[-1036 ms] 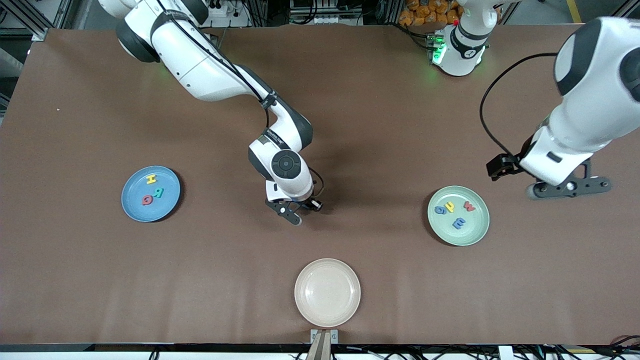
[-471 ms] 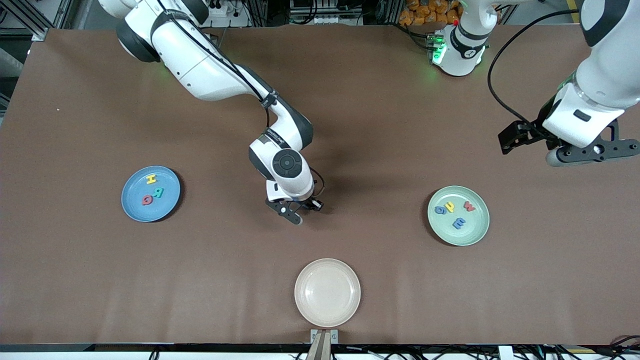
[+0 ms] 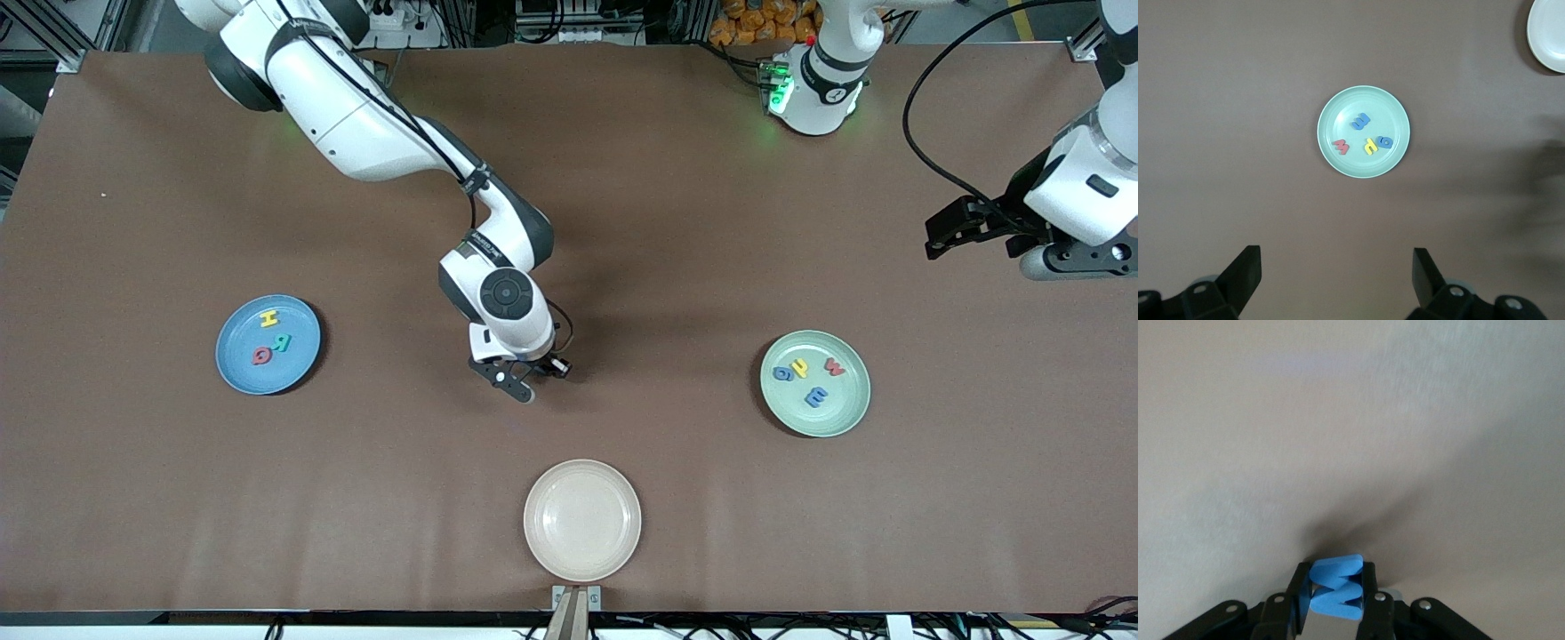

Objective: Sort uppercase to blue plate, lowercase to green plate
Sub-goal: 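Lift the blue M with the right gripper while the left gripper withdraws, then carry the blue M with the right gripper to the blue plate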

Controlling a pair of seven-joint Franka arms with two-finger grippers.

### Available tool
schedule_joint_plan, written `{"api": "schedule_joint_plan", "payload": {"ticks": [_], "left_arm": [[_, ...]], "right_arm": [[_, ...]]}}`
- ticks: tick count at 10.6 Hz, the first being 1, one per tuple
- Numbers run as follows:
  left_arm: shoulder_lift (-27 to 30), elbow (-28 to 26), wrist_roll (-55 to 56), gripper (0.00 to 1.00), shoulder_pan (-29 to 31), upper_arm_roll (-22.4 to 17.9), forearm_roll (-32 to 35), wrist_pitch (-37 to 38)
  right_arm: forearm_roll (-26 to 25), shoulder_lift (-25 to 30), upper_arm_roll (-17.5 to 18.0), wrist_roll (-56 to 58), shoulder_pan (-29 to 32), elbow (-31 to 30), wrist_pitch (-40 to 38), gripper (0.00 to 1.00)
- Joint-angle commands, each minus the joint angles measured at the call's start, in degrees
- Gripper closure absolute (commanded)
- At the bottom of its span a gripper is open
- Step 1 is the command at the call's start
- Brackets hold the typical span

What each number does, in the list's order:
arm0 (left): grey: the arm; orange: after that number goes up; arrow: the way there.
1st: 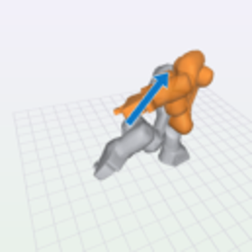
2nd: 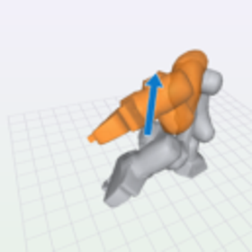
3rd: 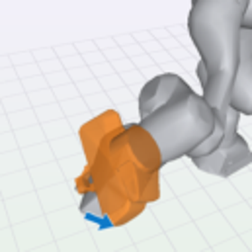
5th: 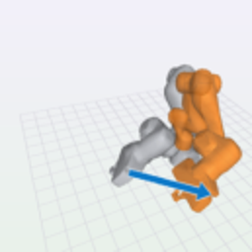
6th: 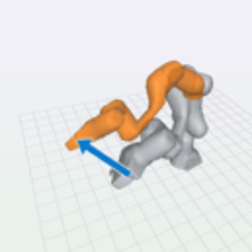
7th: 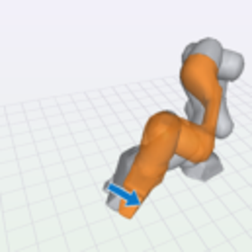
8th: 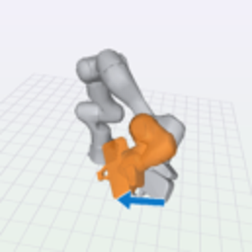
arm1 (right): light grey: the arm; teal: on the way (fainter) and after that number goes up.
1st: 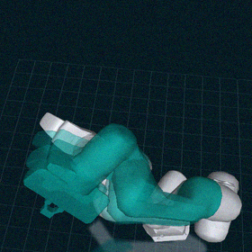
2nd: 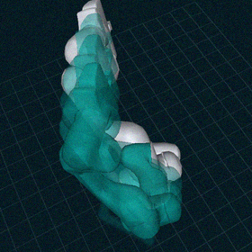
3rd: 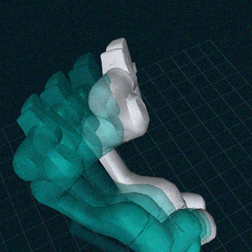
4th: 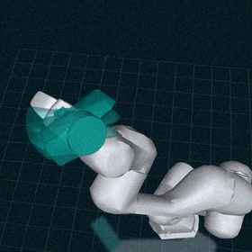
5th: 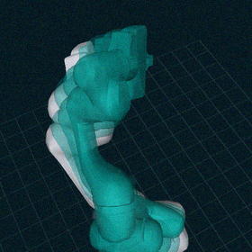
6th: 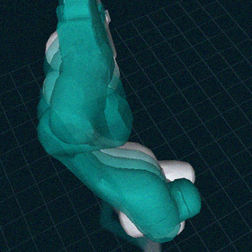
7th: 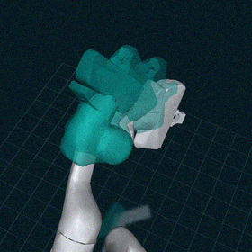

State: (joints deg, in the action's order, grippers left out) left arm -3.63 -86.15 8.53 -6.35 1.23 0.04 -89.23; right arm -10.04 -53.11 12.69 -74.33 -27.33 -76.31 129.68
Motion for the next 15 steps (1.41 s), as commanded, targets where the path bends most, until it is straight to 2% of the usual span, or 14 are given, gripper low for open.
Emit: {"api": "schedule_joint_plan", "payload": {"ticks": [1,4,5,8,12,15], "left_arm": [[2.5,-1.7,-1.3,0.00,-0.7,-0.7,-1.1,1.3],[2.7,-1.7,-4.1,0.00,-0.5,-0.7,-1.0,1.3],[2.7,-1.7,-3.4,0.00,-0.6,-0.8,-0.8,1.3],[2.6,-1.6,-2.6,0.00,-0.5,-0.5,-0.8,1.4],[2.5,-1.3,-0.6,0.00,-1.1,-0.2,-0.7,1.4],[2.4,-1.2,-0.6,0.00,-1.1,-0.1,-0.7,1.4]], "right_arm": [[-0.2,0.3,0.4,6.0,2.1,1.3,-5.2,0.73],[0.5,1.9,1.9,16.1,6.5,1.2,-10.0,0.73],[2.3,2.5,1.7,20.1,7.5,1.2,-11.6,0.73],[2.8,4.1,1.4,34.0,11.2,0.9,-17.0,0.72],[2.9,6.4,-3.4,53.7,14.5,-0.2,-21.9,0.70],[7.4,9.5,-11.6,74.8,15.8,-2.1,-24.9,0.70]]}}
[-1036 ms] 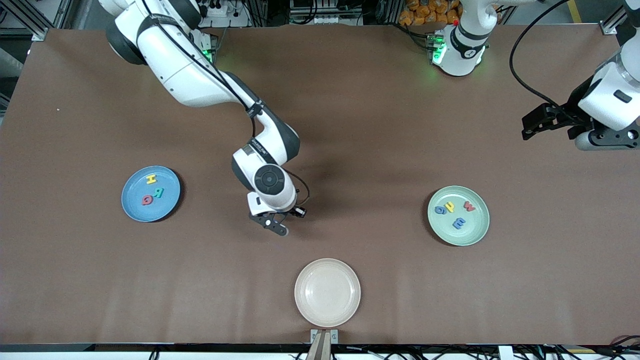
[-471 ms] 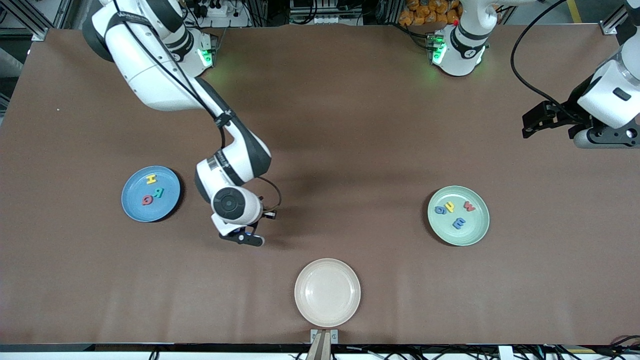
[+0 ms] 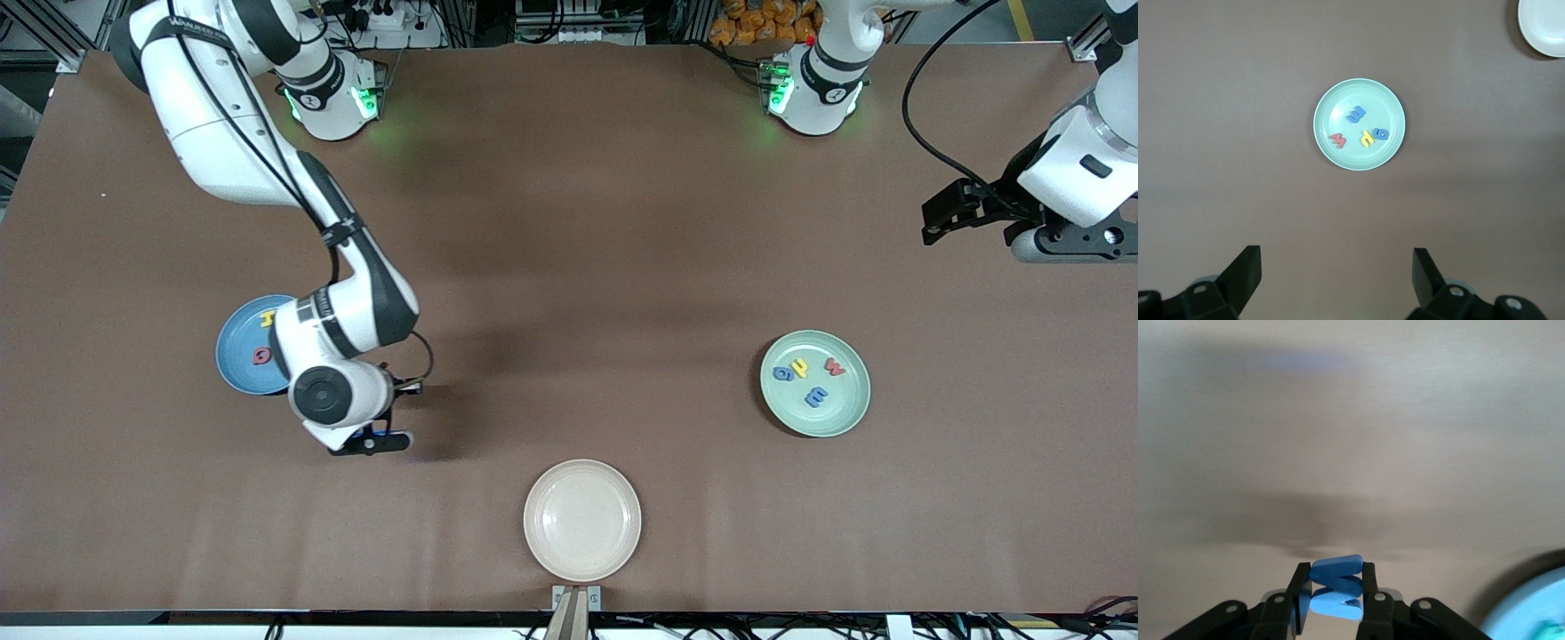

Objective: Sort uppercase to blue plate, lowercase to green plate
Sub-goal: 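Carry the blue M with the right gripper to the blue plate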

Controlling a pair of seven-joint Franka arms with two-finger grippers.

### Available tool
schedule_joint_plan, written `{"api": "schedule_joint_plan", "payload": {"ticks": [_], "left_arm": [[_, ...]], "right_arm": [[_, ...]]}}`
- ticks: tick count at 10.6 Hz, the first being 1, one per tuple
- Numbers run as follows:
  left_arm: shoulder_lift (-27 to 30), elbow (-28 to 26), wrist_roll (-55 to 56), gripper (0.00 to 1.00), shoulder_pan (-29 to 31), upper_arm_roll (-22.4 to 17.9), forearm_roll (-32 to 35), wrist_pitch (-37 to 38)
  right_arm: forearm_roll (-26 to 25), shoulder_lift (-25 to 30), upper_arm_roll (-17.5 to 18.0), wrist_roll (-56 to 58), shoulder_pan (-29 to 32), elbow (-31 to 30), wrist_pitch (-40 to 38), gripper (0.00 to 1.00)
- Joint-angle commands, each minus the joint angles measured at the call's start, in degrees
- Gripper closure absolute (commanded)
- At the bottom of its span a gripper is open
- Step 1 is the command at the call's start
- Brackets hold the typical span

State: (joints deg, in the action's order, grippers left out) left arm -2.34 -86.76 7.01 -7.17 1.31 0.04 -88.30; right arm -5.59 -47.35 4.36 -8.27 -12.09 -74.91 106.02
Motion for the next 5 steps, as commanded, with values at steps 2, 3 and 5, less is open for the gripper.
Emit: {"api": "schedule_joint_plan", "payload": {"ticks": [2,3,5], "left_arm": [[1.1,-0.6,0.9,0.00,-0.2,-0.2,-0.7,0.5],[1.2,-0.7,0.8,0.00,-0.1,-0.3,-0.8,0.6],[1.2,-0.6,0.6,0.00,0.2,-0.3,-0.8,0.6]], "right_arm": [[5.3,4.5,-9.8,20.6,0.6,-3.5,-3.7,0.70],[5.3,4.6,-12.3,25.2,0.6,-3.6,-4.1,0.70],[5.9,7.9,-14.5,27.6,1.0,-9.2,-5.4,0.70]]}}
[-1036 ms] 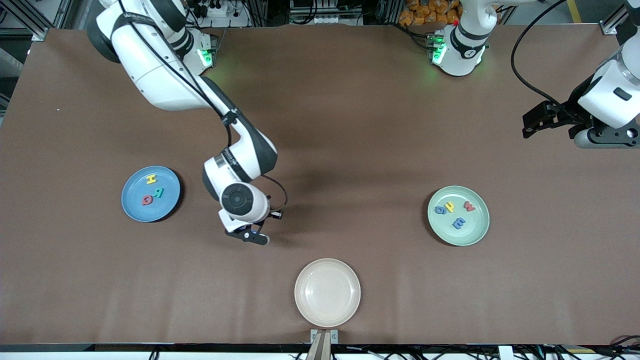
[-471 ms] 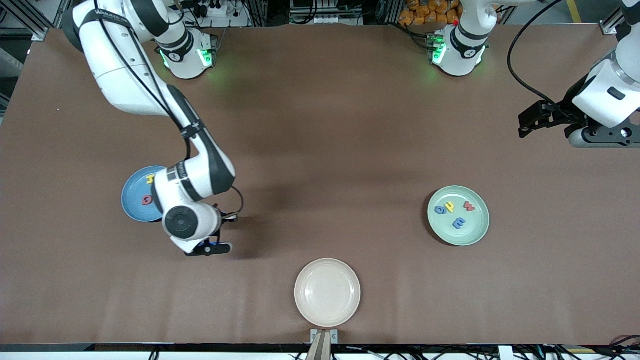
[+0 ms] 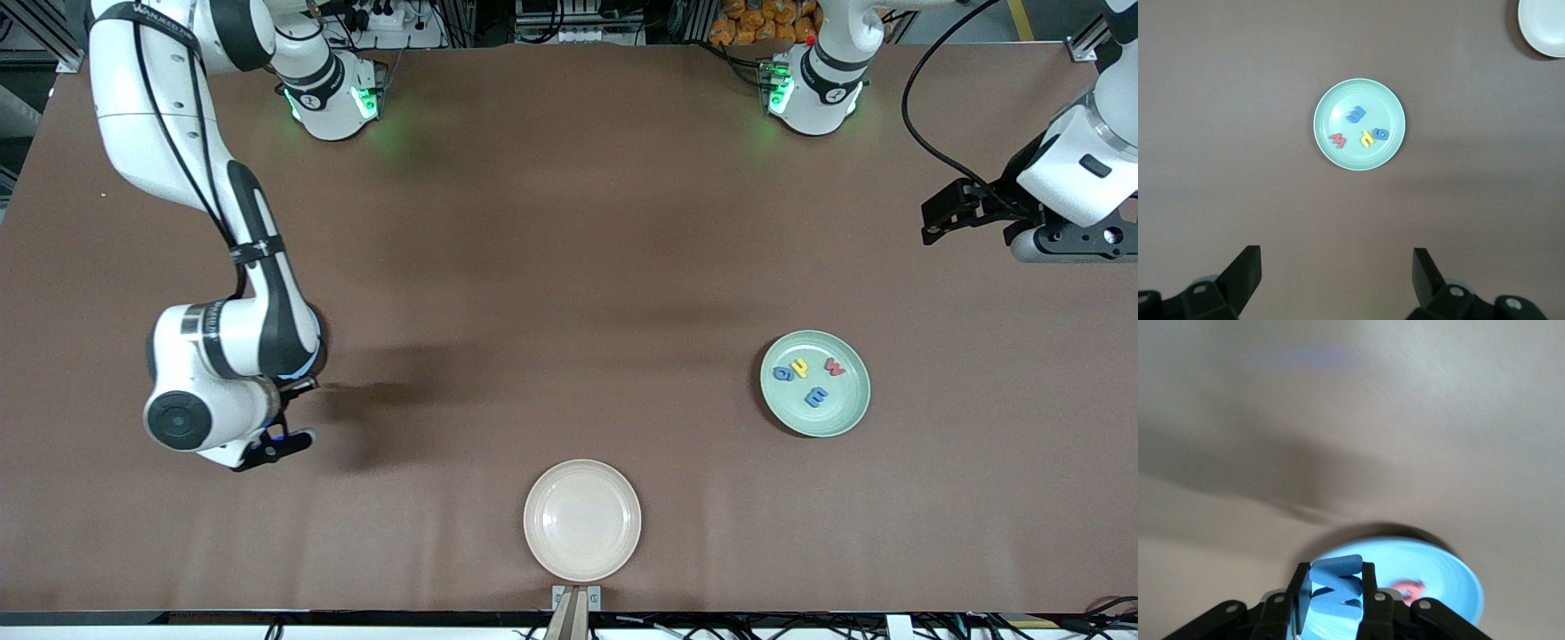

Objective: Sort uppercase to blue plate, lowercase to green plate
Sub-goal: 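Carry the blue M with the right gripper to the blue plate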

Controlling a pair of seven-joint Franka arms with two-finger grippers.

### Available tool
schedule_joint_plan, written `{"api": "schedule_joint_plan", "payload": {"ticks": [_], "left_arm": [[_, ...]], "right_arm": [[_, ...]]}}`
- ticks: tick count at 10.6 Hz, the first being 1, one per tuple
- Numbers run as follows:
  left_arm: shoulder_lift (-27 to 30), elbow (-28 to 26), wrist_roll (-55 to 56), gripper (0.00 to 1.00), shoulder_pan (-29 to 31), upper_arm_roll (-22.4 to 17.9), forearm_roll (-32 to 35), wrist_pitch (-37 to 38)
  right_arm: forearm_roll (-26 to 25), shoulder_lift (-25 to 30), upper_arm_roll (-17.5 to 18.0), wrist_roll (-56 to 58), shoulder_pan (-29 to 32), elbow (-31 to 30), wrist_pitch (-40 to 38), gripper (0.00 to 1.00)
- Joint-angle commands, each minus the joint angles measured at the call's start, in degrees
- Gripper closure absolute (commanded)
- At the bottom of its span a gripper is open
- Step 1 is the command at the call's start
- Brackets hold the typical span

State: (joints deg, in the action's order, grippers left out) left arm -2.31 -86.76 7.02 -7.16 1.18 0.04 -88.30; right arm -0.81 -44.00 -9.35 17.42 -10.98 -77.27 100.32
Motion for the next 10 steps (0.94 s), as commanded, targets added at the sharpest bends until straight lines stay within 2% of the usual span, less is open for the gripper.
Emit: {"api": "schedule_joint_plan", "payload": {"ticks": [1,3,5,7,10], "left_arm": [[1.1,-0.6,0.8,0.00,0.1,-0.1,-0.7,0.6],[1.1,-0.7,1.5,0.00,-0.1,-0.1,-0.8,0.6],[1.1,-0.7,1.6,0.00,-0.1,-0.1,-0.8,0.6],[1.0,-0.7,1.6,0.00,-0.2,-0.1,-0.7,0.6],[1.0,-0.6,1.5,0.00,-0.2,-0.1,-0.7,0.6]], "right_arm": [[1.9,6.5,-1.1,1.9,0.3,-10.8,1.2,0.70],[3.4,9.4,-1.9,2.2,0.5,-16.2,3.0,0.69],[4.1,13.3,-2.1,2.3,0.5,-25.1,11.0,0.69],[8.9,13.5,-2.5,3.7,0.5,-27.9,13.8,0.69],[9.8,13.6,-2.9,5.5,0.4,-31.2,19.2,0.67]]}}
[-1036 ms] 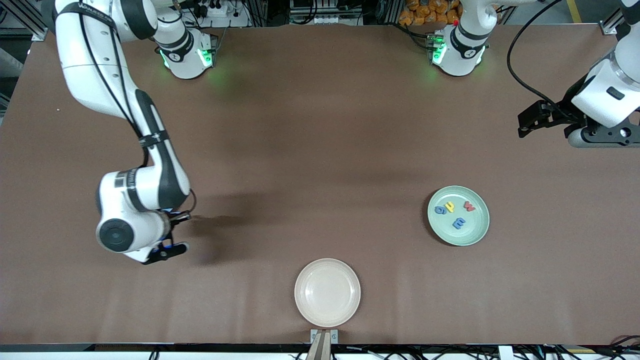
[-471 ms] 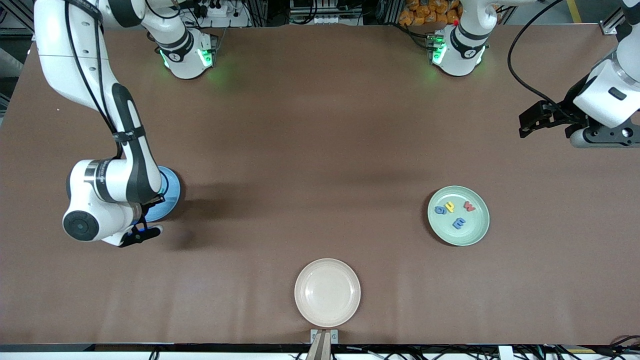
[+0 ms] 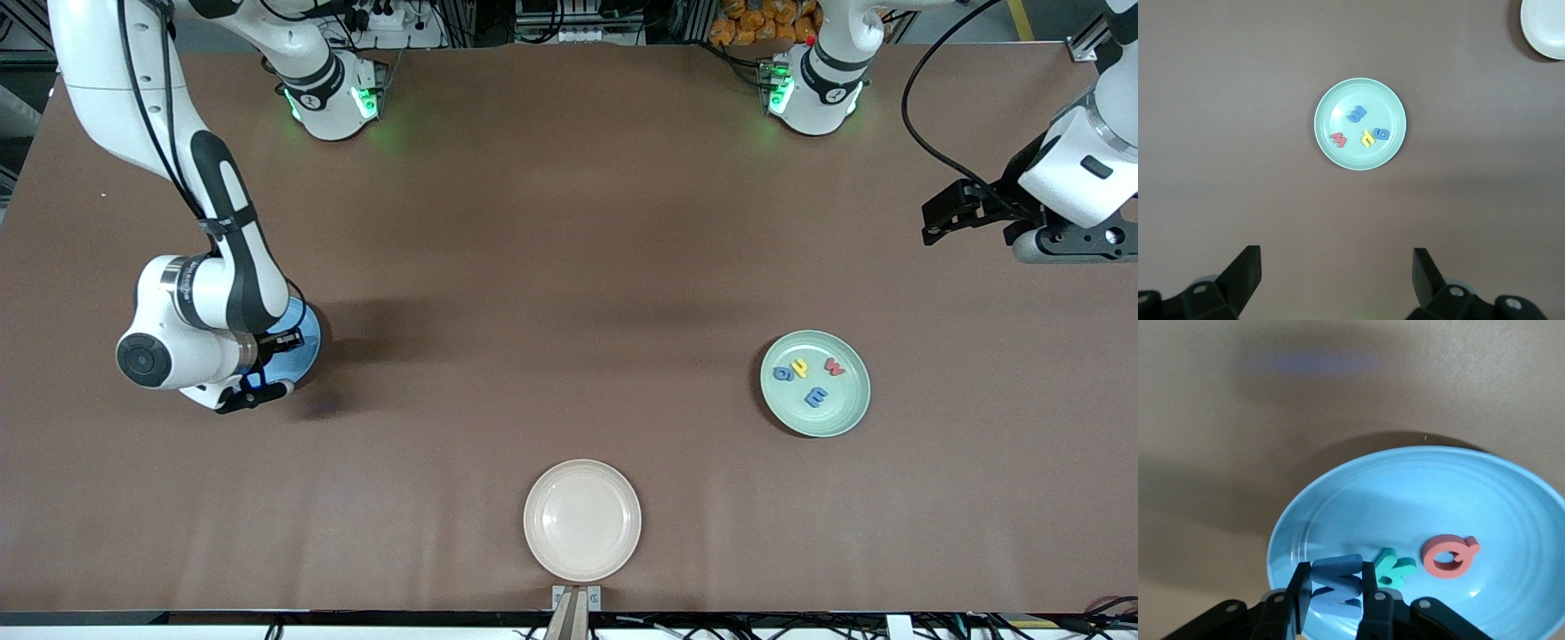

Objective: Sort uppercase to blue plate, lowercase to green plate
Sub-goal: 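Lower the blue M onto the blue plate and open the right gripper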

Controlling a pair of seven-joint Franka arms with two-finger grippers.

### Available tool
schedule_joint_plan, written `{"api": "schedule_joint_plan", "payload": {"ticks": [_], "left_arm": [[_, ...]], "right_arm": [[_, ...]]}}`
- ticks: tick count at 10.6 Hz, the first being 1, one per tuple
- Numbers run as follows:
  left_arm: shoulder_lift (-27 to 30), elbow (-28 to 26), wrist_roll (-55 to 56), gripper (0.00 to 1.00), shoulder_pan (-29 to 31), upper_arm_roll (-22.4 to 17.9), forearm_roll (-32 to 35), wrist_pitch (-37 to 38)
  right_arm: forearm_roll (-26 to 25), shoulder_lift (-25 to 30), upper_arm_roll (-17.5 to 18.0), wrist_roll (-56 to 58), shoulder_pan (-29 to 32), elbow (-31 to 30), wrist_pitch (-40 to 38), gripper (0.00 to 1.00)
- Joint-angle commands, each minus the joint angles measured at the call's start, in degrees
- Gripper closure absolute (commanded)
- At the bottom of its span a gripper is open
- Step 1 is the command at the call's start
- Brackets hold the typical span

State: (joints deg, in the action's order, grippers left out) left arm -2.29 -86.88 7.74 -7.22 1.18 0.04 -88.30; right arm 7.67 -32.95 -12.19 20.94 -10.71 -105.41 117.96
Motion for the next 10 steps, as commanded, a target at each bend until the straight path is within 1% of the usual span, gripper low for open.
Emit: {"api": "schedule_joint_plan", "payload": {"ticks": [1,2,3,6,7,8,9,10], "left_arm": [[0.9,-0.4,0.8,0.00,-0.3,-0.1,-0.6,0.6],[0.9,-0.3,0.8,0.00,-0.3,-0.1,-0.5,0.6],[0.8,-0.3,0.8,0.00,-0.3,-0.1,-0.4,0.6],[0.8,-0.3,0.7,0.00,-0.2,-0.1,-0.4,0.6],[0.8,-0.3,0.7,0.00,-0.2,-0.1,-0.4,0.6],[0.8,-0.3,0.7,0.00,-0.2,-0.1,-0.4,0.6],[0.8,-0.3,0.7,0.00,-0.2,-0.1,-0.4,0.6],[0.8,-0.3,0.7,0.00,0.0,-0.1,-0.4,0.6]], "right_arm": [[1.3,2.4,-0.2,2.7,0.2,-3.1,1.8,0.67],[1.6,2.4,-0.2,2.7,0.2,-3.3,2.1,0.63],[2.7,2.4,-0.2,2.6,0.2,-3.3,2.1,0.46],[2.8,2.4,-0.2,2.0,0.1,-3.1,2.0,0.33],[2.8,2.4,-0.2,2.0,0.1,-2.7,1.7,0.33],[2.8,2.5,-0.2,1.8,0.1,-2.1,1.2,0.30],[2.7,2.6,-0.2,0.6,0.1,-1.0,0.1,0.23],[2.1,2.7,-0.2,-0.7,0.2,1.6,-2.8,0.20]]}}
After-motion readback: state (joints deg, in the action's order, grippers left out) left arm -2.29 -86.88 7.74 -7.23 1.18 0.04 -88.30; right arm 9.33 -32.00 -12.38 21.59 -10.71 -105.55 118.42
